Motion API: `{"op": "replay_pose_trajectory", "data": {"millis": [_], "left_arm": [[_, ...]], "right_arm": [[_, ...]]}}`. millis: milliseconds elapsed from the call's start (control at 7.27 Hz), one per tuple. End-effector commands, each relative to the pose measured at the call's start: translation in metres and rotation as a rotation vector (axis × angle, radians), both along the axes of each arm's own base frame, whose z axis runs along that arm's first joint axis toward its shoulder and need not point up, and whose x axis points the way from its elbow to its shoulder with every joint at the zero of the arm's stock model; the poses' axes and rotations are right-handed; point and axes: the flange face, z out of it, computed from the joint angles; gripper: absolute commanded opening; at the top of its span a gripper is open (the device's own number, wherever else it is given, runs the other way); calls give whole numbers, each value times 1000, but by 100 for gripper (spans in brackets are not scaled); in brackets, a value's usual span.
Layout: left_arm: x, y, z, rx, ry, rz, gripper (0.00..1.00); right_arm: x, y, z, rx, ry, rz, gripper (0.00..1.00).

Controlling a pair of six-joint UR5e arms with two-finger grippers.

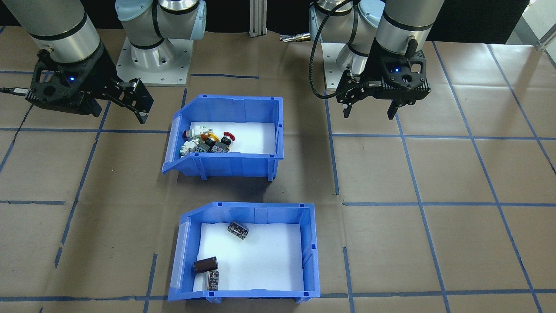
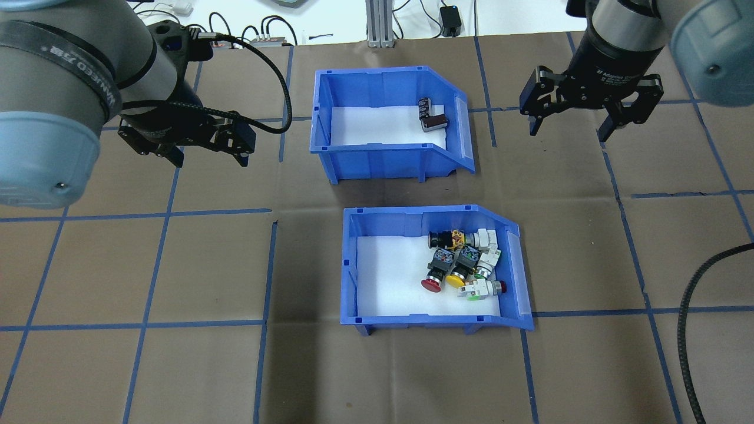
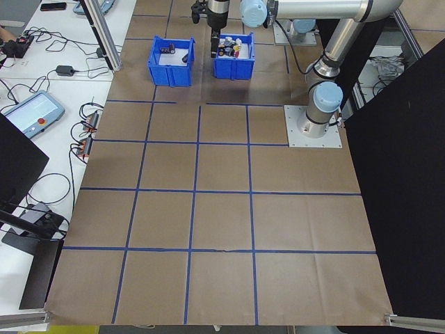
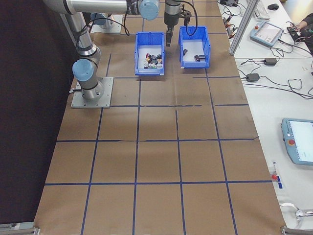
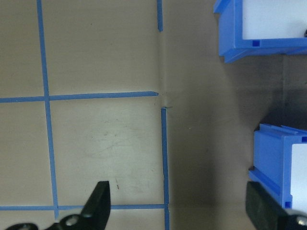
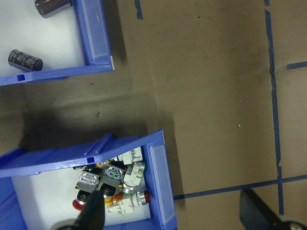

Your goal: Place battery box in front

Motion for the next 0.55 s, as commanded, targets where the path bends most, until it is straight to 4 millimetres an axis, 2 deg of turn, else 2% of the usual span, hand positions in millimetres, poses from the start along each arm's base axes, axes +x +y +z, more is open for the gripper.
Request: {"op": "replay_pose_trajectory", "data": {"millis": [0,138,413], "left_arm": [[0,5,-7,47,14,53,100],[1,3,-13,70,13,78,100],[1,3,-13,69,14,81,100]], "right_arm": [[-1,0,1,-1,8,0,100],[-1,0,1,0,10,0,100],[-1,0,1,0,12,0,100]]}}
